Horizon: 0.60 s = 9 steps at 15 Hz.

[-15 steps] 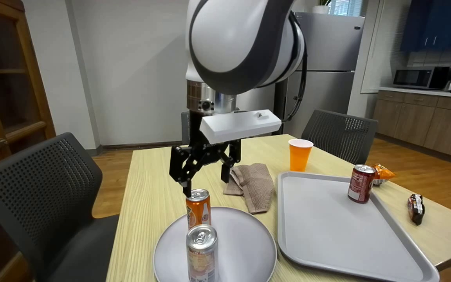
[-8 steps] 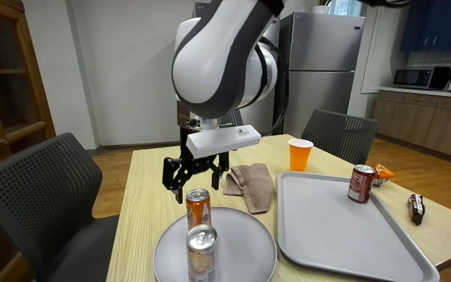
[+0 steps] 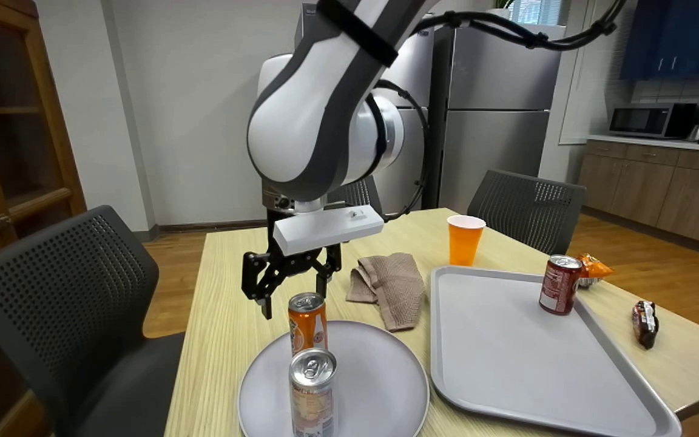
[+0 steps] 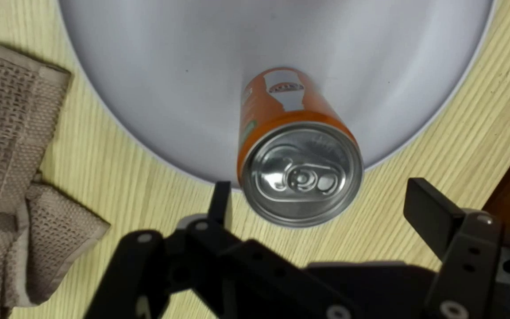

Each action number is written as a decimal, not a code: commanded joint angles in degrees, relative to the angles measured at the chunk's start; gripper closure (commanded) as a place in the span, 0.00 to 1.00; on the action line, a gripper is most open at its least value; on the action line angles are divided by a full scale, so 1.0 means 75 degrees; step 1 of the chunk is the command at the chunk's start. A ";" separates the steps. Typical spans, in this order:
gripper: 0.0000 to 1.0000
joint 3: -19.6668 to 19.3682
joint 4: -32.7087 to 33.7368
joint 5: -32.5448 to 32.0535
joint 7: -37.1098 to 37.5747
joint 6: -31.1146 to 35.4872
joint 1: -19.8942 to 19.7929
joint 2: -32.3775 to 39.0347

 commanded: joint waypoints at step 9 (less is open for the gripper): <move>0.00 -0.0119 0.0018 0.0044 -0.0007 -0.0499 0.0055 -0.0056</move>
